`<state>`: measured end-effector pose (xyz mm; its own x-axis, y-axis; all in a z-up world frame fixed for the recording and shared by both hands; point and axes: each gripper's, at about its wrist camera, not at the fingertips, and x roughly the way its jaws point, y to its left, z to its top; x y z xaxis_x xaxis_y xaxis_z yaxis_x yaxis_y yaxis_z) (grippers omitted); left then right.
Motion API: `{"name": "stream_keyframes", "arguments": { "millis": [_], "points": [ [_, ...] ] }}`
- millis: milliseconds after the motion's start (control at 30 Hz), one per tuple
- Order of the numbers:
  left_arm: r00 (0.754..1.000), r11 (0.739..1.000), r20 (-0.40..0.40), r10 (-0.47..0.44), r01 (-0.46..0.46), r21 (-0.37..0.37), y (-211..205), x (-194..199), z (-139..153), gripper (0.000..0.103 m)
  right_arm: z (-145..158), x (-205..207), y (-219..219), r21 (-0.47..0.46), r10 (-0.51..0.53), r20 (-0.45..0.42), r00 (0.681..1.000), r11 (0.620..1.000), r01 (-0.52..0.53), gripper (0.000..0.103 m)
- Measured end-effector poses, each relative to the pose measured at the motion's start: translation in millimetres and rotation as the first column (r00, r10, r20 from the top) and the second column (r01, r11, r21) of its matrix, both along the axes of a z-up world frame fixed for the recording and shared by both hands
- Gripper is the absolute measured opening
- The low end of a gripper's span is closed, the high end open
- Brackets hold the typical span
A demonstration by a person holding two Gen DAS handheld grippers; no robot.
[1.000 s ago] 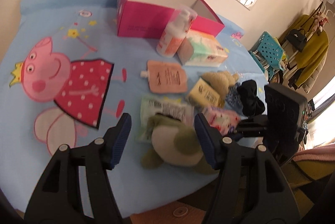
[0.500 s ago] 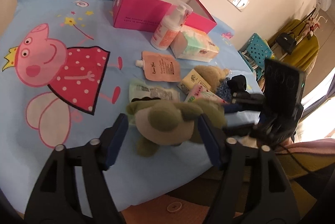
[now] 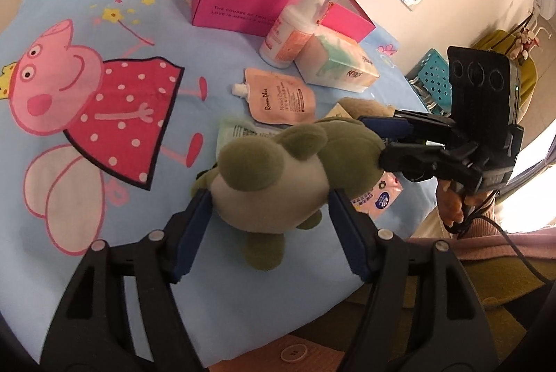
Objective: Organize soft objects
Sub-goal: 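Lift the green frog into the pink box and open the right gripper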
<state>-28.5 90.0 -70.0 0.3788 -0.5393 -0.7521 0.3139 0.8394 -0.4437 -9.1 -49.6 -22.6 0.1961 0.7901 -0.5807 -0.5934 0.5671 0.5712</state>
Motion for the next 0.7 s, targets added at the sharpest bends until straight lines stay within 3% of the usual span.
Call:
{"name": "stream_keyframes", "arguments": {
  "millis": [167,300,500,700],
  "points": [
    [0.999,1.0,-0.035,0.012,-0.013,-0.011,-0.9,6.0,-9.4,0.07,-4.4,-3.4,10.8,-0.037,0.026,0.007,1.0,0.999,-0.026,0.055],
    [1.0,1.0,-0.017,0.019,-0.019,-0.004,-3.1,6.8,-3.2,0.07,-3.2,-1.7,10.3,-0.05,0.018,0.034,0.999,0.999,-0.017,0.051],
    [0.998,1.0,0.062,0.028,-0.028,-0.002,-8.8,15.0,33.0,0.07,17.7,5.9,-3.0,-0.012,-0.004,0.093,0.996,1.0,0.005,0.051],
    [0.982,0.999,0.19,0.016,-0.024,0.036,-18.0,33.3,82.8,0.07,62.9,23.0,-23.8,0.036,-0.048,0.203,0.978,0.998,0.042,0.05]
  ]
}}
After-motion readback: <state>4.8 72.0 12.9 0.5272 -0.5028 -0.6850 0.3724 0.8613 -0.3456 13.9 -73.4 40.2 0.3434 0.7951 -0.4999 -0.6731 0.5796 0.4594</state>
